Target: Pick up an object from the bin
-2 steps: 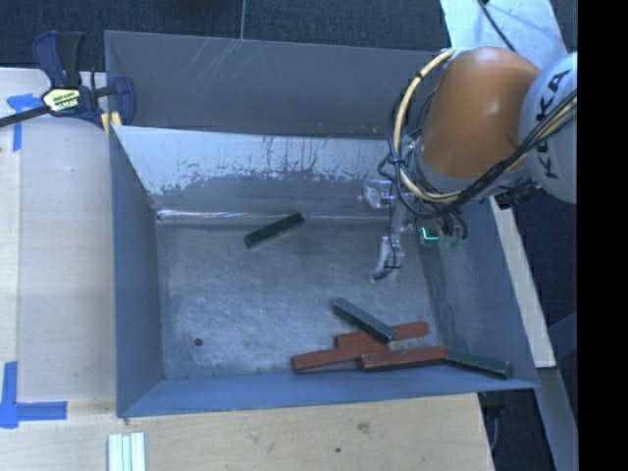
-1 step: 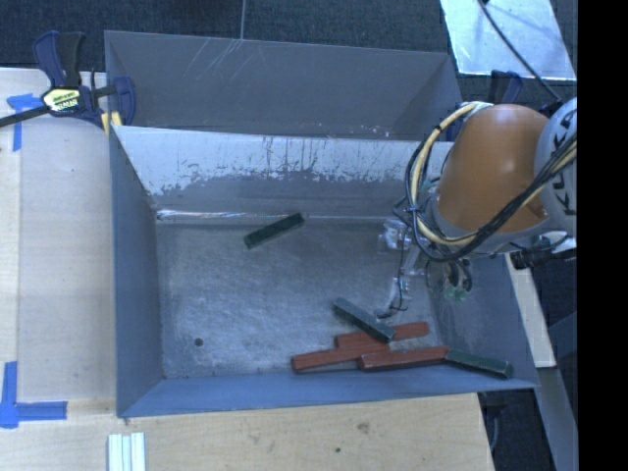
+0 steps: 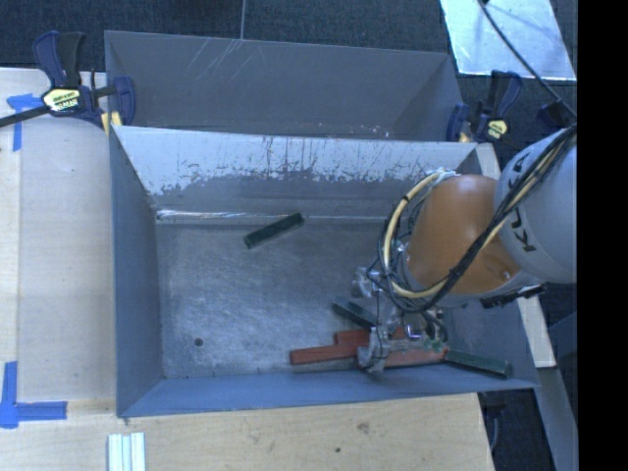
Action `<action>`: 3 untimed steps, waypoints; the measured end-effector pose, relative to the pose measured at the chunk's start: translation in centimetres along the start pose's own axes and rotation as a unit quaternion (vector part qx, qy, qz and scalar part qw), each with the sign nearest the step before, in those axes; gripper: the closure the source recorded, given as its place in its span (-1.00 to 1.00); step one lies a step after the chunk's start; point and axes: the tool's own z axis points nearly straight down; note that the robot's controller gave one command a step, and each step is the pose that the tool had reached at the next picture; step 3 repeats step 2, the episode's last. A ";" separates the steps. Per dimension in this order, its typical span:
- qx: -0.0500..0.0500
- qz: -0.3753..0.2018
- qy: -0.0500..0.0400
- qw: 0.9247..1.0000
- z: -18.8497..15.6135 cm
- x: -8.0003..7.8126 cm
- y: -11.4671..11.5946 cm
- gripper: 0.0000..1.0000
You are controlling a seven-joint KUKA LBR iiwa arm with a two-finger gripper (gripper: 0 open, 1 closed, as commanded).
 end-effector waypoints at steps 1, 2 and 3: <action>0.000 0.000 -0.003 1.000 -0.4 -0.2 0.0 1.00; 0.000 -0.008 -0.007 1.000 -14.7 -2.6 0.3 1.00; 0.000 -0.008 -0.007 1.000 -14.7 -2.6 0.3 1.00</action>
Offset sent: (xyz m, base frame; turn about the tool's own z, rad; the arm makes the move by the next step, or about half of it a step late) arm 0.0000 0.0000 0.0000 0.0000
